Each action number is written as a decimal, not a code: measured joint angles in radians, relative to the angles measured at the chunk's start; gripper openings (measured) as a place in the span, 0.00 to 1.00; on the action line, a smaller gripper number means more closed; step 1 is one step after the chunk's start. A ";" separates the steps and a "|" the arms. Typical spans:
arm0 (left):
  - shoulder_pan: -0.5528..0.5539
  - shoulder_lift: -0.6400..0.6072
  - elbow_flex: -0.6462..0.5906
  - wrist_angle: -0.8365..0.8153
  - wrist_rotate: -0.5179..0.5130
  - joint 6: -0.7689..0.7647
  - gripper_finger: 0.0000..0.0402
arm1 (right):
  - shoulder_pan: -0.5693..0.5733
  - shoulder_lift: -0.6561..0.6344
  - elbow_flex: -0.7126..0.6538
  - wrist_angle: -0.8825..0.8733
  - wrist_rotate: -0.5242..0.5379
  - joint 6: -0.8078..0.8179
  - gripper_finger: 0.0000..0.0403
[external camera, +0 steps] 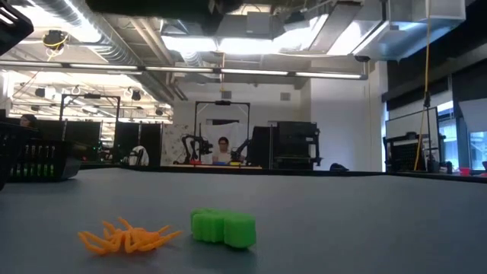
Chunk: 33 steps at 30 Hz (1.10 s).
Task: Sort Halloween decoration
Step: Put the orange spider toy into the bottom left black bin
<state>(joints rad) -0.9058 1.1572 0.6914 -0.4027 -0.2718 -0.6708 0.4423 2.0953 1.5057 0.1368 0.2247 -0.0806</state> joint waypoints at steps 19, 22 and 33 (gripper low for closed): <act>0.003 0.000 0.000 0.279 -0.569 0.026 0.21 | -0.020 -0.001 0.006 -0.040 0.406 -0.031 0.00; 0.025 0.000 0.000 0.333 -0.686 0.027 0.21 | -0.020 -0.001 0.006 -0.039 0.428 -0.032 0.00; 0.179 0.074 0.000 0.328 -0.508 -0.006 0.21 | -0.018 -0.001 0.006 -0.034 0.467 -0.037 0.00</act>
<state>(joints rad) -0.7265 1.2308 0.6914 -0.0751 -0.7798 -0.6767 0.4248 2.0945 1.5116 0.1030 0.6919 -0.1174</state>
